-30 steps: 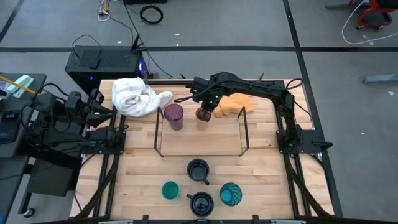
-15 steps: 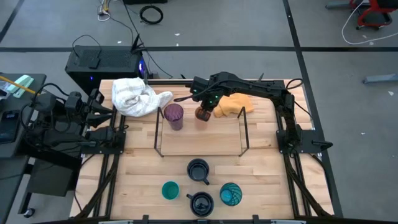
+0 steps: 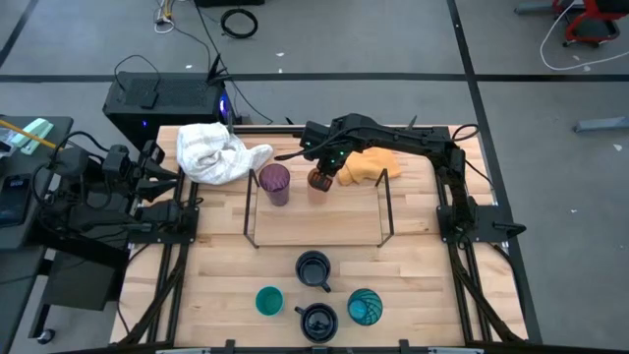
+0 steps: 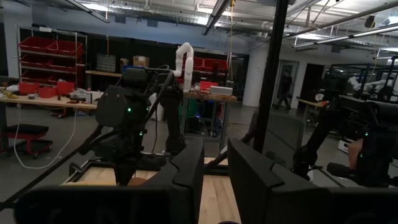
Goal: Stack small to large cups/mugs on shelf
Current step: Put the orange cup on the shelf
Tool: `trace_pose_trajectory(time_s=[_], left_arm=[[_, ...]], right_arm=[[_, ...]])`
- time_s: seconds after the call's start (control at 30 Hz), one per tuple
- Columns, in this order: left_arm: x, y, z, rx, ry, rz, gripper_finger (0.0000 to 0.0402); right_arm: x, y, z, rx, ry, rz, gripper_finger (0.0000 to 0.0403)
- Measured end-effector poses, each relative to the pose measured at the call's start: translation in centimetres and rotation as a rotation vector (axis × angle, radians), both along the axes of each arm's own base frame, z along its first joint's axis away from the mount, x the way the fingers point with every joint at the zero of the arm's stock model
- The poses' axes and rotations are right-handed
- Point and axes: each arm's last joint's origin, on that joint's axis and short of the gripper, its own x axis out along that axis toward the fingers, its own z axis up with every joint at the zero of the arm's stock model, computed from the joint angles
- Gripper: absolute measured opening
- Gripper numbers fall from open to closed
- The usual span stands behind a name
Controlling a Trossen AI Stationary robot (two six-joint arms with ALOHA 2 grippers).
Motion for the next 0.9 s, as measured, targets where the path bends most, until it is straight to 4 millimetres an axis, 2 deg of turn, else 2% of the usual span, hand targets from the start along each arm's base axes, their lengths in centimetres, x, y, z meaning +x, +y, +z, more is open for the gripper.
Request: trace_pose_trajectory(time_s=[0.27, 0.53, 0.9], left_arm=[[0.0, 0.0, 0.0, -0.001, 0.000, -0.001, 0.0084], [0.0, 0.0, 0.0, -0.001, 0.000, -0.001, 0.0081], [0.0, 0.0, 0.0, -0.001, 0.000, -0.001, 0.0080]], right_arm=[[0.0, -0.1, -0.3, 0.010, 0.004, -0.033, 0.0000], [-0.2, 0.5, -2.3, 0.040, 0.059, -0.015, 0.0000], [0.5, 0.1, -2.3, 0.023, -0.003, -0.021, 0.0000]])
